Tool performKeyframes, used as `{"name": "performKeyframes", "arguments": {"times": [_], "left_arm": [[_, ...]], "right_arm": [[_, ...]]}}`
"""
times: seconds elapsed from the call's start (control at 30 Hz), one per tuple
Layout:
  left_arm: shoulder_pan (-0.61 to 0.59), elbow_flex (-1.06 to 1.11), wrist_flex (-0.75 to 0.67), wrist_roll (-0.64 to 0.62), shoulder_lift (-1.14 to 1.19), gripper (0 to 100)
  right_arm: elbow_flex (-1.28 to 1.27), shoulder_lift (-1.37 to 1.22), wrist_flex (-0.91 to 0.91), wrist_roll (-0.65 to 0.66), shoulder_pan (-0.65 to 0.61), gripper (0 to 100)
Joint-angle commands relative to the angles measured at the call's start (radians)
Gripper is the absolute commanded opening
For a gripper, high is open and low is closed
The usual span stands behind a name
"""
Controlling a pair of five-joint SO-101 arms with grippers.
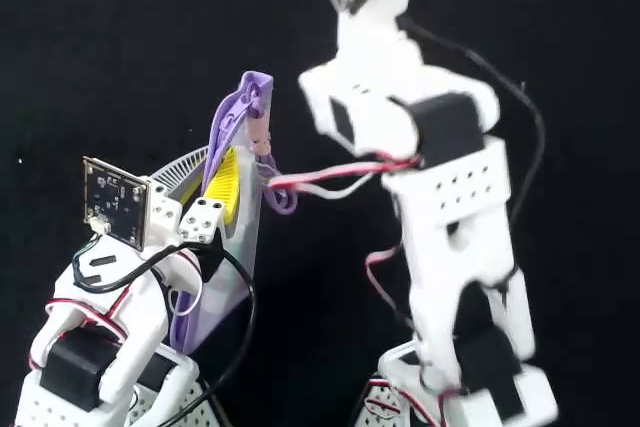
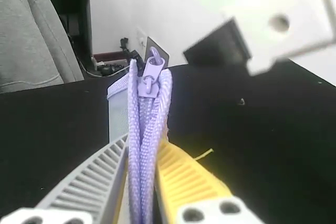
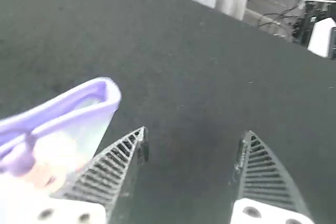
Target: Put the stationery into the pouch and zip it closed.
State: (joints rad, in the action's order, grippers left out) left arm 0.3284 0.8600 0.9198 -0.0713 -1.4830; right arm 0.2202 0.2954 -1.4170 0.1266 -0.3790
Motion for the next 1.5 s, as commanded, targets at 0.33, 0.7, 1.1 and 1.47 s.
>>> {"name": "performKeyframes", "arguments": {"times": [0.33, 0.7, 1.1, 1.47], "left_arm": [[-0.008, -0.027, -0.002, 0.0, -0.02, 3], [-0.008, -0.025, -0.002, 0.0, -0.02, 3], [-0.002, -0.024, -0.002, 0.0, -0.02, 3], [-0.01, -0.024, 0.0, 0.003, -0.02, 3]], "right_arm": [[-0.779, 0.624, 0.552, -0.011, -0.13, 27.1], [-1.026, 0.828, 0.73, 0.002, -0.258, 27.1], [-1.171, 0.94, 0.872, 0.046, -0.319, 15.6], [-1.202, 0.852, 0.997, 0.046, -0.319, 19.4]]}}
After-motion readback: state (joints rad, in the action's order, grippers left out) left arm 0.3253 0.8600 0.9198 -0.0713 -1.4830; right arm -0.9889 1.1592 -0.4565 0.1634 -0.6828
